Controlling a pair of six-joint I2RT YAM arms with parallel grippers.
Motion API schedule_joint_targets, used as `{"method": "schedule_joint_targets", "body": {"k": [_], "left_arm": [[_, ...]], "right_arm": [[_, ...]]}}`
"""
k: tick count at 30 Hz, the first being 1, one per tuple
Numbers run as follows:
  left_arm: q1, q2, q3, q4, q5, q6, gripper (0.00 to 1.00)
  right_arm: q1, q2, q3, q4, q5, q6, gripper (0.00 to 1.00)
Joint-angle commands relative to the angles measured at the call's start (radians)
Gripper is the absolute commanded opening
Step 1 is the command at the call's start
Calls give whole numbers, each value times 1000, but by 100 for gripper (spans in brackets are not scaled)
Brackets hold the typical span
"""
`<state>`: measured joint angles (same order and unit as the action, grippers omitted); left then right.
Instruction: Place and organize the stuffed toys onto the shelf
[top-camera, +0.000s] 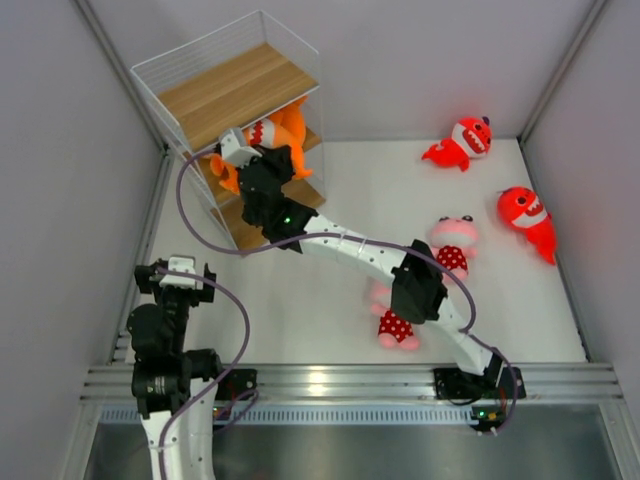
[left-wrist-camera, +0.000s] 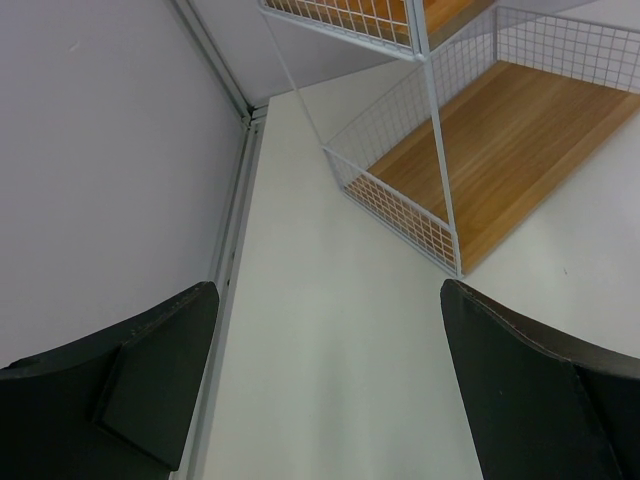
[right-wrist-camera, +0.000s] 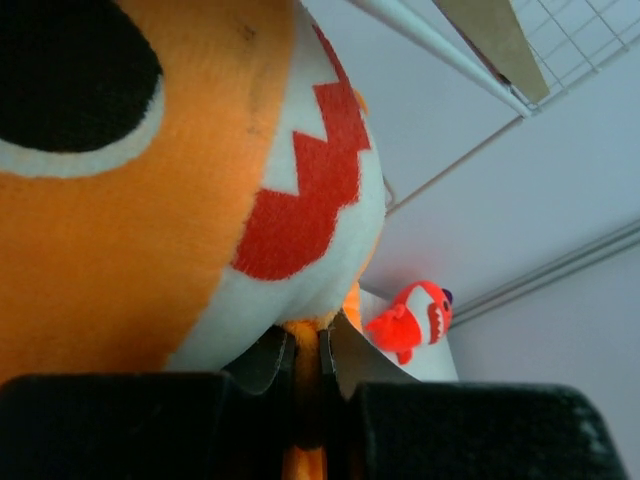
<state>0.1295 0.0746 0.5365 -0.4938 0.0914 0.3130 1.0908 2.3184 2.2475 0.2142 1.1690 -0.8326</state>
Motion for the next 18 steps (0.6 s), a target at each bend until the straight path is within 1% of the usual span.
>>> {"method": "schedule_joint_targets", "body": {"k": [1, 3, 5, 8, 11, 12, 15, 16, 17, 18], "left_arm": [[-2, -25, -12, 50, -13, -12, 99], [-4, -30, -10, 49, -19, -17, 99], [-2, -36, -15, 55, -13, -12, 99], [-2, -35, -15, 54, -8, -18, 99], [-2, -38, -20, 54, -7, -12, 99], [-4, -38, -20, 54, -9, -12, 99], [-4, -38, -23, 55, -12, -14, 99], [-2, -38, -24, 55, -6, -12, 99], [-2, -39, -23, 54, -5, -12, 99], [-2, -36, -21, 54, -5, -12, 99]], "right_arm": [[11, -31, 50, -140, -179, 157, 0], [18, -51, 60, -176, -228, 238, 0], [23, -73, 61, -202, -290, 274, 0], [20, -80, 67, -205, -298, 312, 0], [23, -86, 64, -184, -298, 302, 0], [23, -83, 64, -170, -280, 288, 0], [21, -67, 93, -139, -154, 218, 0], [21, -65, 90, -118, -84, 179, 0], [18, -60, 87, -92, -50, 82, 0], [15, -56, 84, -31, -17, 29, 0]]}}
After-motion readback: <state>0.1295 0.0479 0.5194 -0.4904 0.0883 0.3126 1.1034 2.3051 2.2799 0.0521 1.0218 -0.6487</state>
